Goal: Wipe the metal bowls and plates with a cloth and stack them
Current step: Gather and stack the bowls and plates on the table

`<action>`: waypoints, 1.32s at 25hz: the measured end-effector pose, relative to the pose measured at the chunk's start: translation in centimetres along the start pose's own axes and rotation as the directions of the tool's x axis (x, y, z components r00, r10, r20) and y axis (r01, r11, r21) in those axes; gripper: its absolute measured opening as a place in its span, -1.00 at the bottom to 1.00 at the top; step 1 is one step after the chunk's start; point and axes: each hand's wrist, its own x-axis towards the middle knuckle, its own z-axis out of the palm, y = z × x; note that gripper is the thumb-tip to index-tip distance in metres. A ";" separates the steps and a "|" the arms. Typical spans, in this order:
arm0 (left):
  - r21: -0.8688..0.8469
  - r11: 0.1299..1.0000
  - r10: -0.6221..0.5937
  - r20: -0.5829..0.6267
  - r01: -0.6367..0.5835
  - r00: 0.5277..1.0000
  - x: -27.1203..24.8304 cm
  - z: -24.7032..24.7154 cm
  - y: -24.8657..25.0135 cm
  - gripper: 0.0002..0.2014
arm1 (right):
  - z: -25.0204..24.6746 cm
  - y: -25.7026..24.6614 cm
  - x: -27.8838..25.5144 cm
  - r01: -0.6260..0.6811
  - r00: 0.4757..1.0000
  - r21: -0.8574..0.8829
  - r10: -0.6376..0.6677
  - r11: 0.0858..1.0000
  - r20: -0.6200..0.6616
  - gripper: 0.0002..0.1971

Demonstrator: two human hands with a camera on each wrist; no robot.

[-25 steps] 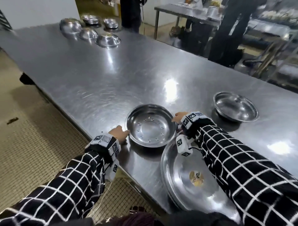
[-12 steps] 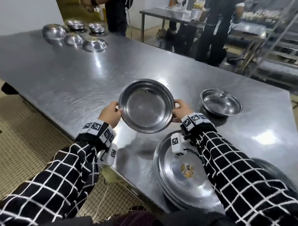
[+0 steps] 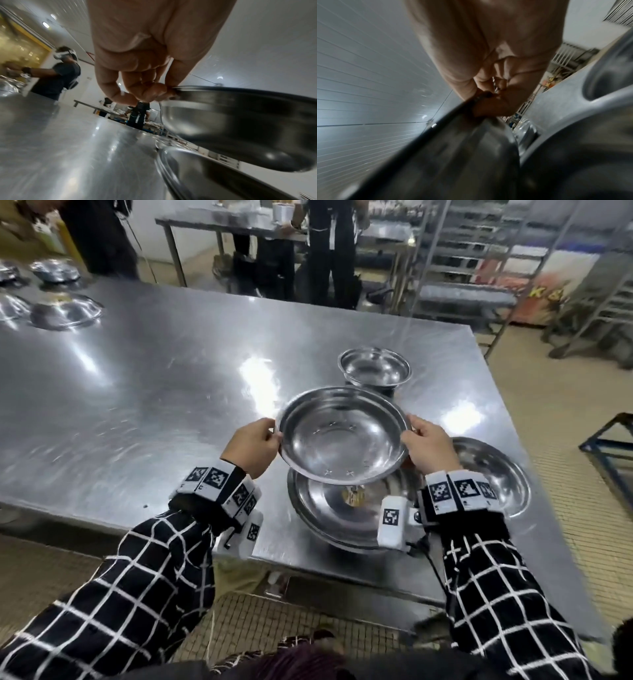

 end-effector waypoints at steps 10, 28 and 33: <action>0.278 0.957 0.013 0.227 -0.078 0.974 -2.8 4.4 0.2 -0.77 | 0.2 8.1 -3.5 -0.012 0.999 -0.461 -0.012 0.887 -0.048 -0.73; -0.158 0.921 -0.257 0.440 0.356 0.860 14.6 5.2 7.8 -0.67 | -5.3 5.8 19.1 -0.229 0.972 -0.046 0.231 0.972 0.043 -0.63; -0.138 0.859 -0.369 0.501 0.494 0.783 25.0 8.9 9.0 -0.62 | -4.8 6.0 31.2 -0.264 0.946 -0.125 0.282 0.956 0.158 -0.68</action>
